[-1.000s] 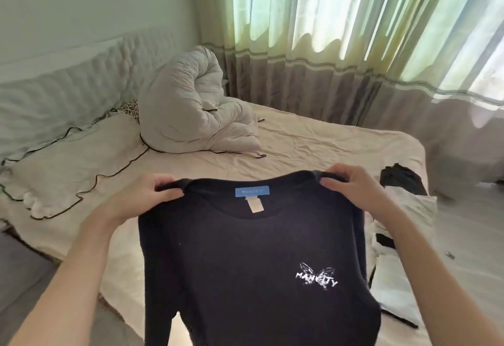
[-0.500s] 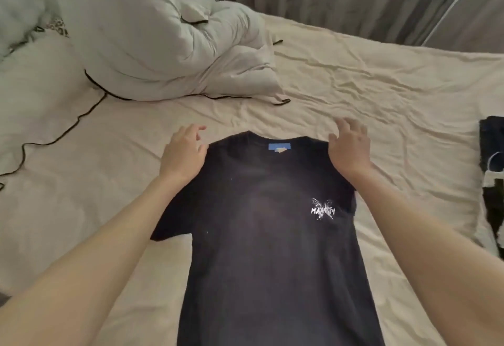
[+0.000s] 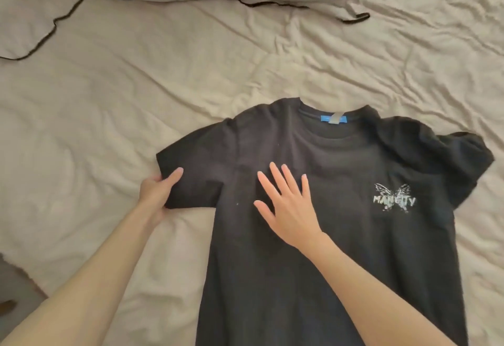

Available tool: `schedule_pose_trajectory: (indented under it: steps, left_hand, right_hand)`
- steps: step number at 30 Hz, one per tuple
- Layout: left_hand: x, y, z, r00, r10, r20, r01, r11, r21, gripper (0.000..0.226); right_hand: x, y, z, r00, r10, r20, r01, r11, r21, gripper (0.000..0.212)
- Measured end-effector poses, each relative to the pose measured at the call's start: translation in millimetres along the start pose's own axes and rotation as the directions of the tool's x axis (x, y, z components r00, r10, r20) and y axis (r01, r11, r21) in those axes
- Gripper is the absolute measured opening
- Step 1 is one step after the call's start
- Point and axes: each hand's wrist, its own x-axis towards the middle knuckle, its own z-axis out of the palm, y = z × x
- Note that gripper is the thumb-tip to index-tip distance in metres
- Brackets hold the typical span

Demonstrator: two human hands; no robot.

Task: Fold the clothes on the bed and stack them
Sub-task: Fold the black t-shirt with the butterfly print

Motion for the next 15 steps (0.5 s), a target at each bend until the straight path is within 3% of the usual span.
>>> schedule_pose_trajectory:
  steps: [1,3,5,7,9,11,13,15]
  left_hand:
    - [2,1,0,1.000,0.008,0.010,-0.008,1.000,-0.003,0.030]
    - [3,1,-1,0.985,0.153,-0.085,-0.146,0.986,0.086,0.030]
    - [2,4,-6,0.882,0.423,-0.206,-0.370,0.894,0.251,0.023]
    - [3,4,-12,0.800,0.569,-0.188,-0.485,0.799,0.355,0.031]
    - [4,-2,-15,0.878,0.471,-0.091,-0.433,0.860,0.269,0.042]
    - [7,-6,-18,0.978,0.207,-0.020,-0.208,0.978,-0.024,0.040]
    - [17,-1,-25,0.996,-0.015,0.083,0.036,0.964,-0.263,0.051]
    - [31,12,-31,0.969,-0.159,0.189,0.209,0.937,-0.281,0.062]
  right_hand:
    - [3,1,8,0.999,0.007,0.042,-0.006,0.999,-0.031,0.064]
    - [6,7,21,0.996,0.018,0.091,-0.010,0.996,-0.090,0.064]
    - [9,10,25,0.994,0.023,0.104,-0.013,0.995,-0.096,0.064]
    - [11,9,27,0.993,0.029,0.113,-0.017,0.995,-0.101,0.065]
    - [11,8,29,0.993,0.038,0.112,-0.025,0.993,-0.113,0.065]
    - [11,8,30,0.991,0.057,0.123,-0.042,0.992,-0.121,0.064]
    - [12,8,31,0.989,0.065,0.134,-0.046,0.989,-0.139,0.063]
    - [13,8,32,0.988,0.067,0.141,-0.046,0.988,-0.151,0.062]
